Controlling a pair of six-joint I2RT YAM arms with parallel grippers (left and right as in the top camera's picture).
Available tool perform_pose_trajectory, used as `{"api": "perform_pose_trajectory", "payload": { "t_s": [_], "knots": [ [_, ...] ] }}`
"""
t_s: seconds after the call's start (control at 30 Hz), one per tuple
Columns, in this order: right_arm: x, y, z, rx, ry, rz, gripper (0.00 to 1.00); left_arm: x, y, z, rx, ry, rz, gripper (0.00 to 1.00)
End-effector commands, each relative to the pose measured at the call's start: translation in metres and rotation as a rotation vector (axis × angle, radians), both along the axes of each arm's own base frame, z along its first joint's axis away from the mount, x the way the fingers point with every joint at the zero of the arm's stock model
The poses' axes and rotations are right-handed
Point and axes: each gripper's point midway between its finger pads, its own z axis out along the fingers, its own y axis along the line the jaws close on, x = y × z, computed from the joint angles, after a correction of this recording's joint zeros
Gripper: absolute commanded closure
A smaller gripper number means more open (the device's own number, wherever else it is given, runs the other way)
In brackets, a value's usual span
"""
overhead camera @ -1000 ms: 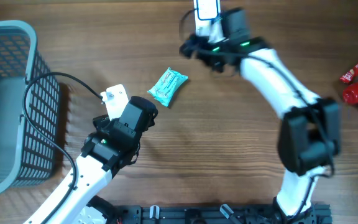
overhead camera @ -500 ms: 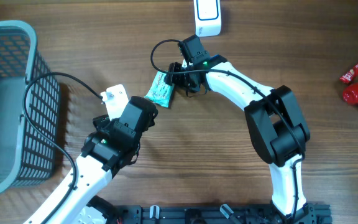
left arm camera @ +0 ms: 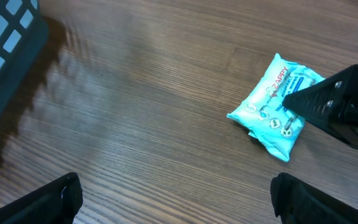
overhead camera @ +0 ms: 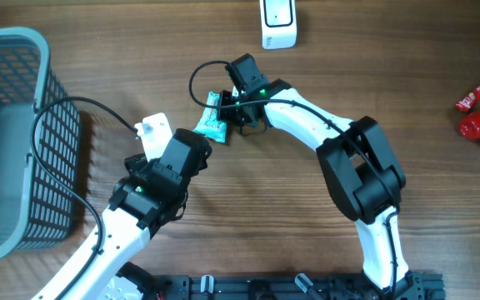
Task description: Scan the item barcode
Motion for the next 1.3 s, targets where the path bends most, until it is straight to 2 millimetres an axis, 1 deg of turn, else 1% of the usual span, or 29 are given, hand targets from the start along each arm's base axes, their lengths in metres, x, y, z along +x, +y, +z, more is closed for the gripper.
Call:
{"api": "perform_pose_trajectory", "payload": {
  "t_s": [0.0, 0.07, 0.13, 0.23, 0.27, 0.33, 0.43, 0.57, 0.63, 0.67, 0.73, 0.87, 0.97, 1.03, 1.07, 1.13, 1.17, 1.2, 1.27],
  "knots": [
    [-0.015, -0.028, 0.007, 0.016, 0.137, -0.029, 0.96, 0.001, 0.002, 0.002, 0.019, -0.009, 0.002, 0.00],
    [-0.023, -0.042, 0.035, 0.087, 0.241, -0.078, 0.96, 0.001, 0.002, 0.002, 0.018, -0.009, 0.002, 0.00],
    [-0.032, -0.063, 0.072, 0.192, 0.378, -0.156, 0.96, 0.001, 0.002, 0.002, 0.018, -0.009, 0.002, 0.00],
    [-0.051, -0.092, 0.117, 0.349, 0.619, -0.291, 0.96, 0.001, 0.002, 0.002, 0.018, -0.009, 0.002, 0.00],
    [-0.058, -0.104, 0.131, 0.391, 0.705, -0.345, 0.96, 0.001, 0.002, 0.002, 0.018, -0.009, 0.002, 0.00],
    [-0.075, -0.119, 0.146, 0.435, 0.844, -0.398, 0.96, 0.001, 0.002, 0.002, 0.019, -0.009, 0.002, 0.00],
    [-0.082, -0.128, 0.157, 0.487, 0.943, -0.436, 0.96, 0.001, 0.002, 0.002, 0.018, -0.009, 0.002, 0.00],
    [-0.083, -0.132, 0.159, 0.498, 0.981, -0.468, 0.96, 0.001, 0.002, 0.002, 0.019, -0.009, 0.002, 0.00],
    [-0.089, -0.133, 0.160, 0.477, 1.073, -0.544, 0.96, 0.001, 0.002, 0.002, 0.018, -0.009, 0.002, 0.00],
    [-0.095, -0.134, 0.161, 0.456, 1.154, -0.614, 0.96, 0.001, 0.002, 0.002, 0.018, -0.009, 0.002, 0.00],
    [-0.098, -0.136, 0.161, 0.441, 1.214, -0.677, 0.96, 0.001, 0.002, 0.002, 0.018, -0.009, 0.002, 0.00],
    [-0.098, -0.136, 0.162, 0.443, 1.222, -0.679, 0.96, 0.001, 0.002, 0.002, 0.018, -0.009, 0.002, 0.00],
    [-0.107, -0.133, 0.173, 0.473, 1.295, -0.668, 0.96, 0.001, 0.002, 0.002, 0.018, -0.009, 0.002, 0.00],
    [-0.110, -0.127, 0.187, 0.555, 1.269, -0.556, 0.96, 0.001, 0.002, 0.002, 0.019, -0.009, 0.002, 0.00],
    [-0.109, -0.126, 0.190, 0.586, 1.247, -0.516, 0.96, 0.001, 0.002, 0.002, 0.019, -0.009, 0.002, 0.00],
    [-0.104, -0.120, 0.208, 0.717, 1.173, -0.384, 0.96, 0.001, 0.002, 0.002, 0.018, -0.009, 0.002, 0.00],
    [-0.102, -0.118, 0.214, 0.756, 1.190, -0.380, 0.96, 0.001, 0.002, 0.002, 0.018, -0.009, 0.002, 0.00],
    [-0.102, -0.117, 0.216, 0.759, 1.231, -0.409, 0.96, 0.001, 0.002, 0.002, 0.019, -0.009, 0.002, 0.00],
    [-0.101, -0.118, 0.214, 0.729, 1.313, -0.491, 0.96, 0.001, 0.002, 0.002, 0.019, -0.009, 0.002, 0.00]
  ]
}}
